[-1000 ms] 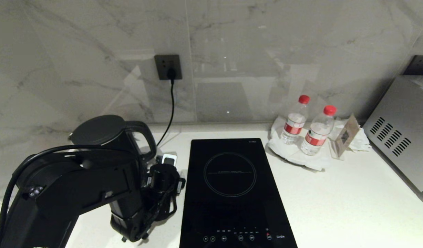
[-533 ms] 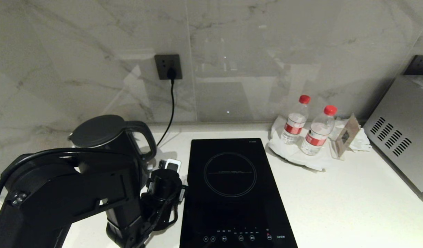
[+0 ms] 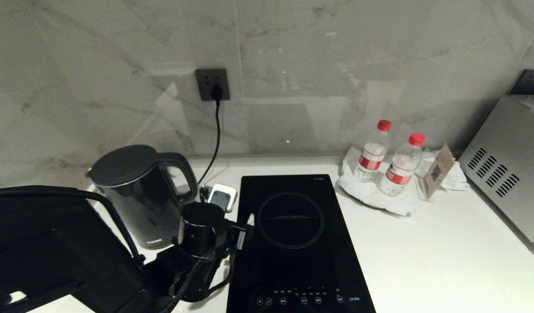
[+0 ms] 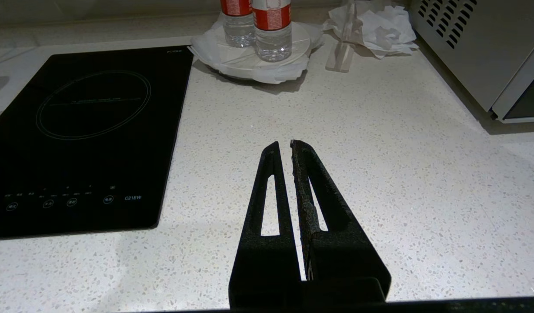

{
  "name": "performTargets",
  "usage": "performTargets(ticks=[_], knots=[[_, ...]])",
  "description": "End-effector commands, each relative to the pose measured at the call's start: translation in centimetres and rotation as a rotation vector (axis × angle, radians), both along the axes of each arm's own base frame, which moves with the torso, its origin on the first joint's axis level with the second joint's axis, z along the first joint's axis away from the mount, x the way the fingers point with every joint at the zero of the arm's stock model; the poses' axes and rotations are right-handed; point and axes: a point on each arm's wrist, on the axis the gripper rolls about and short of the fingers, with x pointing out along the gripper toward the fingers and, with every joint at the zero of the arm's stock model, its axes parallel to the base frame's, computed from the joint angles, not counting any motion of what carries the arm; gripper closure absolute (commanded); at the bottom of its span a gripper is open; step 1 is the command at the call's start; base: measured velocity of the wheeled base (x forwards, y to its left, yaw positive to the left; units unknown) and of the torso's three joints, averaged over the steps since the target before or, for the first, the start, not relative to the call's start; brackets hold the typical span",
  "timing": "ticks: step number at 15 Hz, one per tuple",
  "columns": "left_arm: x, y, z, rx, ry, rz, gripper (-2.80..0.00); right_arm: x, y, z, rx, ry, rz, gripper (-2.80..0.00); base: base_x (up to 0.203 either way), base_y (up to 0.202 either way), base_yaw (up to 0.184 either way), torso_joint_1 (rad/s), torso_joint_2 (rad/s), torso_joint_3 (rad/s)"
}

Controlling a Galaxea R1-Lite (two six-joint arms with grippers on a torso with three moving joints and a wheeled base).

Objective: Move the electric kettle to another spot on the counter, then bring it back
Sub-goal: Pick up the kettle

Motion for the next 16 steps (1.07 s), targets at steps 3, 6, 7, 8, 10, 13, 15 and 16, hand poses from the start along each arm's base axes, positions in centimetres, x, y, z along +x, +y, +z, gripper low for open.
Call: performTargets(ticks=[3,6,7,8,10,13,15,16], knots=[[0.7,0.4,3.3,-0.065,-0.08,0.027,-2.8,0.0,0.0,0.0,0.0,-0.001,0.0,0.0,0.0,0.0,0.0,0.0,0.0,0.0],[2.8,1.1,3.4,-0.059,-0.078,0.081,-2.8,0.0,0.0,0.0,0.0,-0.001,0.0,0.0,0.0,0.0,0.0,0.0,0.0,0.0],[3.4,1.3,3.3,-0.059,-0.079,0.097,-2.8,0.0,0.0,0.0,0.0,-0.001,0.0,0.0,0.0,0.0,0.0,0.0,0.0,0.0],[3.8,1.7,3.1,-0.053,-0.075,0.112,-2.8,0.0,0.0,0.0,0.0,-0.001,0.0,0.0,0.0,0.0,0.0,0.0,0.0,0.0],[4.1,2.5,2.9,-0.047,-0.069,0.135,-2.8,0.0,0.0,0.0,0.0,-0.001,0.0,0.0,0.0,0.0,0.0,0.0,0.0,0.0],[3.7,3.1,2.6,-0.037,-0.055,0.143,-2.8,0.0,0.0,0.0,0.0,-0.001,0.0,0.0,0.0,0.0,0.0,0.0,0.0,0.0],[3.6,3.2,2.7,-0.038,-0.056,0.138,-2.8,0.0,0.0,0.0,0.0,-0.003,0.0,0.0,0.0,0.0,0.0,0.0,0.0,0.0],[3.7,3.1,2.9,-0.046,-0.06,0.123,-2.8,0.0,0.0,0.0,0.0,-0.001,0.0,0.0,0.0,0.0,0.0,0.0,0.0,0.0]])
